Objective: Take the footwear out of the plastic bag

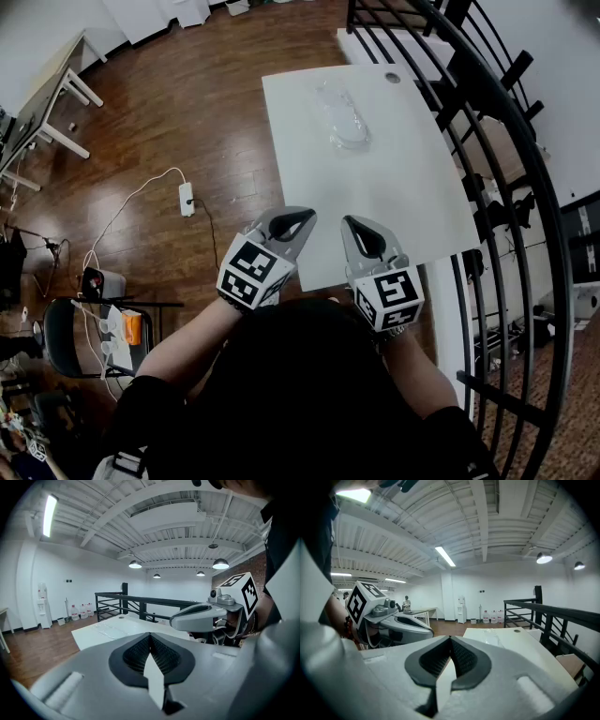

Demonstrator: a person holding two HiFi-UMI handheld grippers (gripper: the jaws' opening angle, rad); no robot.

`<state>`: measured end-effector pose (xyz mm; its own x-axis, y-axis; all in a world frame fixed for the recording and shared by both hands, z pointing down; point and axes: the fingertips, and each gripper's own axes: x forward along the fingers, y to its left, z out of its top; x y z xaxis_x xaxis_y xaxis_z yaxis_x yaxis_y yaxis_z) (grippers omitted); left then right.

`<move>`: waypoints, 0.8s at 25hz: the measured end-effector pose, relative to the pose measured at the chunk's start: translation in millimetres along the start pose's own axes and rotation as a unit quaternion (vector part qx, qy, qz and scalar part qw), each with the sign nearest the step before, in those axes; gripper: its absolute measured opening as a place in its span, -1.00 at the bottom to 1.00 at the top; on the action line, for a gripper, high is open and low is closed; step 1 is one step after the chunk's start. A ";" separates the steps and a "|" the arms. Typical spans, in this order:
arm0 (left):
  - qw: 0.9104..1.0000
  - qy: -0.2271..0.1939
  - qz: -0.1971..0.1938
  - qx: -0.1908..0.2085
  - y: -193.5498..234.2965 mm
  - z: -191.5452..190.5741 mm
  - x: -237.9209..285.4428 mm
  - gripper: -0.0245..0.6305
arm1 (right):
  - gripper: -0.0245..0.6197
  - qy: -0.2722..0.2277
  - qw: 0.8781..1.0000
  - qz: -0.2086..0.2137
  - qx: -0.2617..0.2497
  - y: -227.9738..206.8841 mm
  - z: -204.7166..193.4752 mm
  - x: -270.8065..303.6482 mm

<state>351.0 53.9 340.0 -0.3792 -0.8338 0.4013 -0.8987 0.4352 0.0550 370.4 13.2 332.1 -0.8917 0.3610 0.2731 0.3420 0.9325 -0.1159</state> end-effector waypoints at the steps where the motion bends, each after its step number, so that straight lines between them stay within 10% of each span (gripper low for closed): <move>1: 1.000 0.001 0.001 -0.001 -0.2 1.1 1.4 -0.88 | -0.96 -0.001 1.000 0.001 -0.001 -2.0 0.1 1.0; 20: 0.998 -0.024 -0.063 -0.015 135.5 -16.2 -18.5 -0.88 | -0.96 0.028 0.997 -0.070 0.000 36.5 9.0 124.5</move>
<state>239.8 133.9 354.9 -0.2754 -0.8972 0.3451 -0.9330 0.3359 0.1288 269.2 92.1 353.3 -0.9128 0.2264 0.3399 0.2147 0.9740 -0.0723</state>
